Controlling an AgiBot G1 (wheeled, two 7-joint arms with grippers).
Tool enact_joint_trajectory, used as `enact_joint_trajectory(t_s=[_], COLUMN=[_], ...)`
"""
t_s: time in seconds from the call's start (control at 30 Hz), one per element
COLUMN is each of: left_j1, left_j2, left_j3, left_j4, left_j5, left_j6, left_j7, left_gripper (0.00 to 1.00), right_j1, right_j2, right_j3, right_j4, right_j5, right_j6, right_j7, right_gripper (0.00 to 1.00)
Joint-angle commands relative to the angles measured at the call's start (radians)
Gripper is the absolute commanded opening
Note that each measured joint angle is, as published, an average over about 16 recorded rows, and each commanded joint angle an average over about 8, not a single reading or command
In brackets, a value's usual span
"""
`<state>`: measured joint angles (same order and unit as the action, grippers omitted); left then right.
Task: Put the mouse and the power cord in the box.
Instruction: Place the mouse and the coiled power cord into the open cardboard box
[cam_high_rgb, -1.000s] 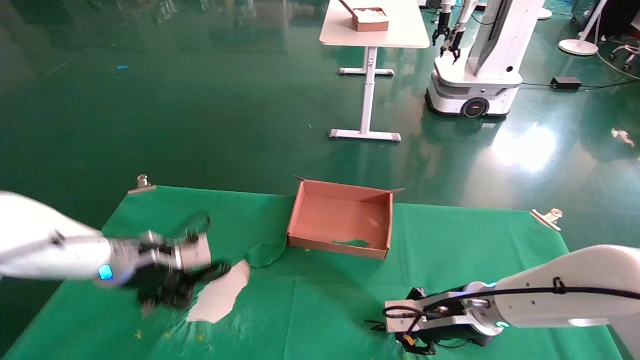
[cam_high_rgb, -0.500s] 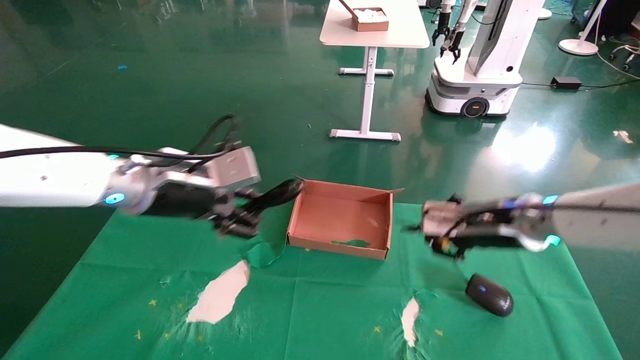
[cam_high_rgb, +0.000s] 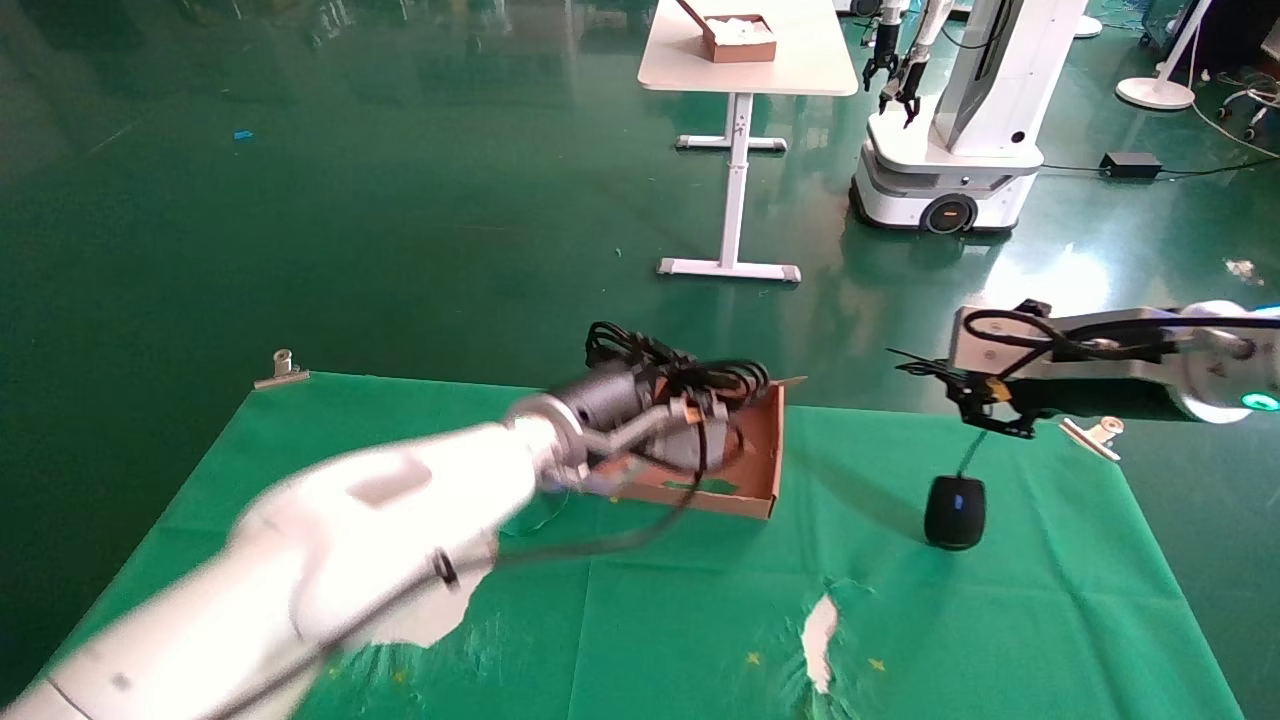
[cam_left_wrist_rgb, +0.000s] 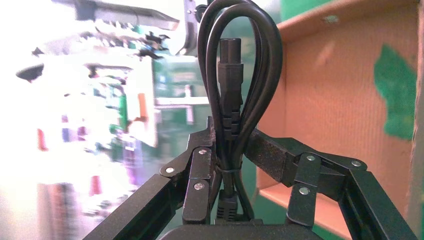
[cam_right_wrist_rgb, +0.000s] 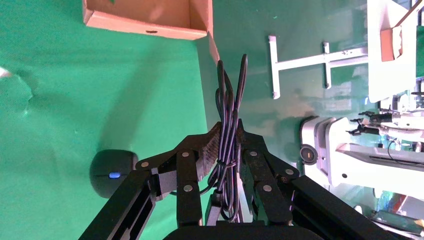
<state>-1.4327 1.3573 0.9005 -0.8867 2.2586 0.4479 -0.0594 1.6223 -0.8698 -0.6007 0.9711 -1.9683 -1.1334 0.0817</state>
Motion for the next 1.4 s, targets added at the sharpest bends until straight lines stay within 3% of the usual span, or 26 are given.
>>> enact_joint_trajectory(t_s=[0.03, 0.27, 0.6, 0.93, 1.17, 1.4], left_j1=[0.028, 0.004, -0.04, -0.066, -0.092, -0.145], left_j2=[0.013, 0.018, 0.017, 0.016, 0.012, -0.007], left_j3=[0.055, 0.217, 0.36, 0.441, 0.439, 0.375], left_j4=[0.029, 0.13, 0.168, 0.195, 0.25, 0.408], left_j5=[0.02, -0.021, -0.074, -0.104, -0.138, -0.168], left_j6=[-0.112, -0.223, -0.285, -0.313, -0.322, -0.375], left_j7=[0.048, 0.014, -0.064, -0.129, -0.207, -0.297], left_gripper=[0.13, 0.99, 1.0, 1.0, 1.0, 1.0], right_j1=[0.0, 0.007, 0.01, 0.016, 0.021, 0.048], right_j2=[0.019, 0.05, 0.053, 0.035, 0.031, -0.011], right_j3=[0.003, 0.01, 0.017, 0.019, 0.02, 0.023], right_j4=[0.023, 0.061, 0.069, 0.076, 0.116, 0.147], right_j5=[-0.002, -0.006, 0.009, 0.033, 0.051, 0.099], right_j6=[-0.011, -0.025, -0.027, -0.034, -0.058, -0.073], right_j7=[0.016, 0.033, 0.028, 0.017, 0.024, -0.024], right_gripper=[0.0, 0.0, 0.0, 0.0, 0.0, 0.0])
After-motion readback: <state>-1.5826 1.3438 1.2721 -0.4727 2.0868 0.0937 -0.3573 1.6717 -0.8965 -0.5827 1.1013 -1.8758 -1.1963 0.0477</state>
